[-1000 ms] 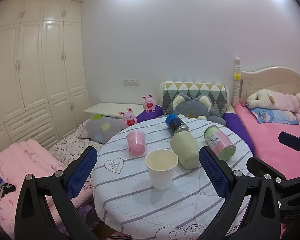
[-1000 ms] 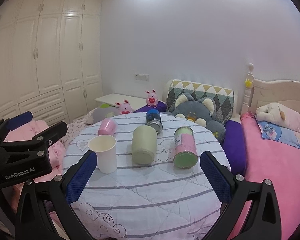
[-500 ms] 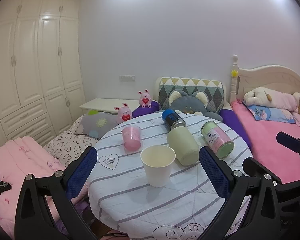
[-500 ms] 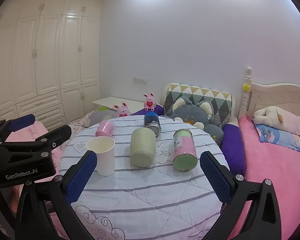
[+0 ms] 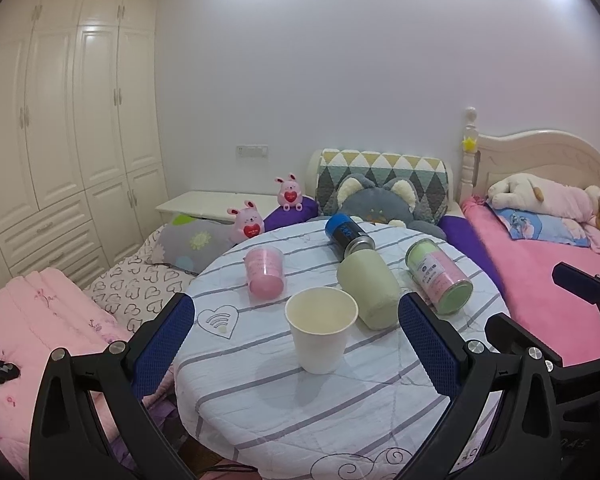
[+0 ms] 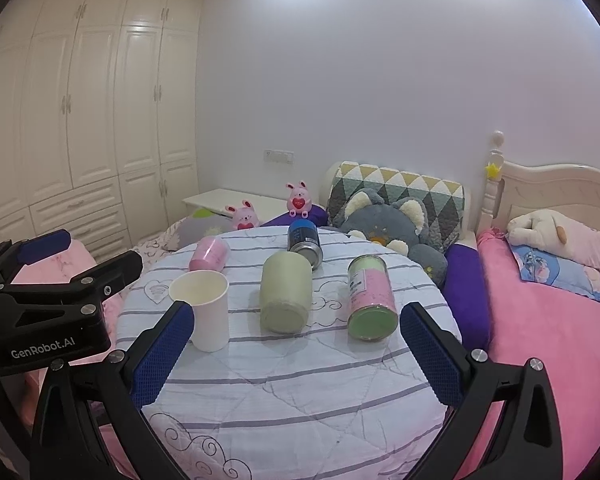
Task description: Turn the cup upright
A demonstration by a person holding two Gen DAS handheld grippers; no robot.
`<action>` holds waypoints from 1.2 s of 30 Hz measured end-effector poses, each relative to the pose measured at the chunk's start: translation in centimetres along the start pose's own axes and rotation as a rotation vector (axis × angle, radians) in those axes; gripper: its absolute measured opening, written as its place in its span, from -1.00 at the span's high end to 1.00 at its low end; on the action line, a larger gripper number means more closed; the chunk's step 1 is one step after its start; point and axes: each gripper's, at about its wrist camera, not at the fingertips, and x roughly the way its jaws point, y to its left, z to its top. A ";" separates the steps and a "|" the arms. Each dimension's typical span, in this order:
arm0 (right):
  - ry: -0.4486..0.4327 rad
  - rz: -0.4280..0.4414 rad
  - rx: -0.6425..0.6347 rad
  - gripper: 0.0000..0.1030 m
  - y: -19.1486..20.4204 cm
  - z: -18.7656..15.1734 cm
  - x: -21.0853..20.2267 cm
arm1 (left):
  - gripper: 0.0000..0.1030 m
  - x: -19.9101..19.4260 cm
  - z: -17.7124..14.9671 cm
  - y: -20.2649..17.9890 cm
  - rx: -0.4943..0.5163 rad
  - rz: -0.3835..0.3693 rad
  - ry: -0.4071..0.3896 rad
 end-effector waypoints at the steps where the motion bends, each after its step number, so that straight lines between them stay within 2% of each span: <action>1: 0.002 0.002 -0.001 -1.00 0.1 0.0 0.2 | -1.00 0.1 0.0 0.1 -0.004 -0.003 0.002; 19: 0.036 -0.016 -0.015 -1.00 1.5 0.3 1.3 | -1.00 1.4 -0.2 1.6 0.001 -0.059 0.042; 28: 0.074 -0.023 -0.015 -1.00 2.1 0.0 2.5 | -1.00 2.9 -0.2 2.2 0.003 -0.063 0.073; 36: 0.064 -0.019 -0.020 -1.00 2.7 0.3 3.0 | -1.00 3.1 -0.2 3.0 -0.006 -0.064 0.056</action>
